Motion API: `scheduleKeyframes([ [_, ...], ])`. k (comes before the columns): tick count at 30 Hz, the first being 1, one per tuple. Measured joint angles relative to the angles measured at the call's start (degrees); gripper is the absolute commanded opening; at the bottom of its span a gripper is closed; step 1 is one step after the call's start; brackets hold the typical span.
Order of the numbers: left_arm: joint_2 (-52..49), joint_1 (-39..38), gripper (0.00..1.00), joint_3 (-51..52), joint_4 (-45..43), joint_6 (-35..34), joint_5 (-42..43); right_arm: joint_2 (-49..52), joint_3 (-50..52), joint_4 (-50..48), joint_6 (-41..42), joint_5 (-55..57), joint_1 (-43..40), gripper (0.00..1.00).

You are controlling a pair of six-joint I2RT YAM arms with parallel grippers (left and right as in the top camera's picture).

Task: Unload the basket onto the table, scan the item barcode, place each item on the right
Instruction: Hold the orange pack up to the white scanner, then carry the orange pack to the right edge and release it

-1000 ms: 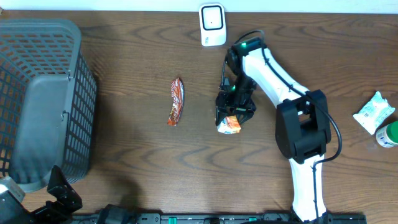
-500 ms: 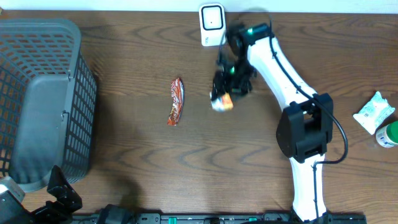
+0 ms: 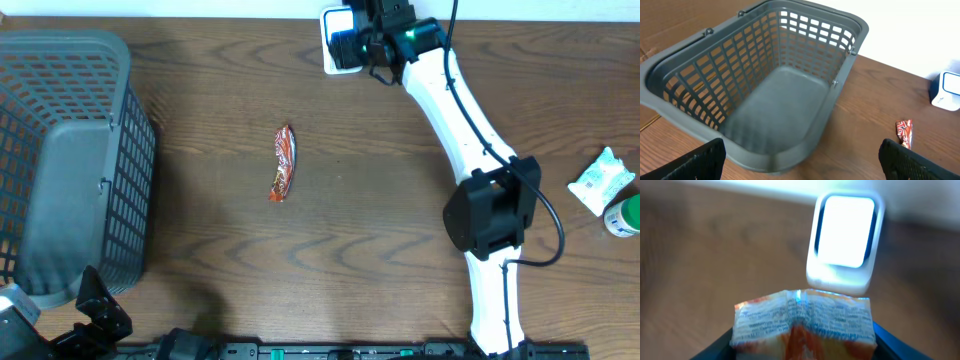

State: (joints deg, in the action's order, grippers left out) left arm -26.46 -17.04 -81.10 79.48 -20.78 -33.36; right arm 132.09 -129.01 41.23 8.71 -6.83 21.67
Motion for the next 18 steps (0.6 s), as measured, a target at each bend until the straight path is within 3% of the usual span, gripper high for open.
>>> scheduleKeyframes([
  [9, 0.0, 0.0, 0.98, 0.0, 0.0, 0.0, 0.0, 13.0, 0.2, -27.5, -0.3, 5.3, 0.0, 0.49],
  [18, 0.0, 0.0, 0.98, 0.0, 0.0, 0.0, 0.0, 16.7, 0.4, -33.3, -1.9, 10.4, 0.0, 0.48],
])
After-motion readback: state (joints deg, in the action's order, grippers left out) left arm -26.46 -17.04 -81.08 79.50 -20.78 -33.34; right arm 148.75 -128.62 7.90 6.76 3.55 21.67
